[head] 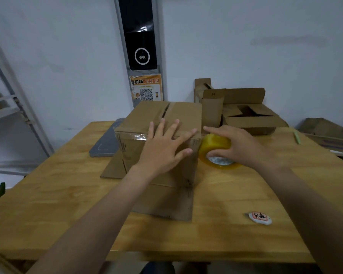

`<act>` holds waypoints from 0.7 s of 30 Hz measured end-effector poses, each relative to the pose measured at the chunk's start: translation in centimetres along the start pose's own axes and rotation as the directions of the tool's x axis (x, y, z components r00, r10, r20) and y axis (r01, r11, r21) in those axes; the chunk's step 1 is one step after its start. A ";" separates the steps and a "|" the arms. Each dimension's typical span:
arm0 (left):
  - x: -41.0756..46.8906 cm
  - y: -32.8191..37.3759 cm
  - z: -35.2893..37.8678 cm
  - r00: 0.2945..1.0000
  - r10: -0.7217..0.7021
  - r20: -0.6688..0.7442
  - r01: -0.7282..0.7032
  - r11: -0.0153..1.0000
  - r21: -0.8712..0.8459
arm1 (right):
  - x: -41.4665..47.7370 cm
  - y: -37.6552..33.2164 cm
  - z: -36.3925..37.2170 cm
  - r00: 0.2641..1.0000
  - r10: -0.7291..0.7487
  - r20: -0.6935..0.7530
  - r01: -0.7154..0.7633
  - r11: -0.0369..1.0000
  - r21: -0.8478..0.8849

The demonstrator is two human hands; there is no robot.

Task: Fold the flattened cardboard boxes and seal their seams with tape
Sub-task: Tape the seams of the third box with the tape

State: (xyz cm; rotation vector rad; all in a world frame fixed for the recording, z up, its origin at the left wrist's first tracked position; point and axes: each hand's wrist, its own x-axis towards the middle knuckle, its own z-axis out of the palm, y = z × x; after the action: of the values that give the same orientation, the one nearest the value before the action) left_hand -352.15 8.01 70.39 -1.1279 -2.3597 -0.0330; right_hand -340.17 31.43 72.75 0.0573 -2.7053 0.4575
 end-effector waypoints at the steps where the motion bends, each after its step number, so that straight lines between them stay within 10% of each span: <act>1: 0.0 -0.1 0.0 1.000 -0.006 0.008 0.006 1.000 0.002 | -0.5 0.5 0.0 0.999 0.003 -0.046 0.000 0.998 0.065; 21: 0.8 3.0 0.9 0.990 0.043 -0.136 -0.046 0.999 -0.023 | 0.0 0.3 -0.4 0.999 -0.051 0.006 0.051 0.992 -0.115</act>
State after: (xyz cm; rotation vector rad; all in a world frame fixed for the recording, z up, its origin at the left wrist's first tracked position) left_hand -350.78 10.77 69.44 -1.1533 -2.2201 -0.1207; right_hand -339.99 31.87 73.02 0.0947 -2.7204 0.2864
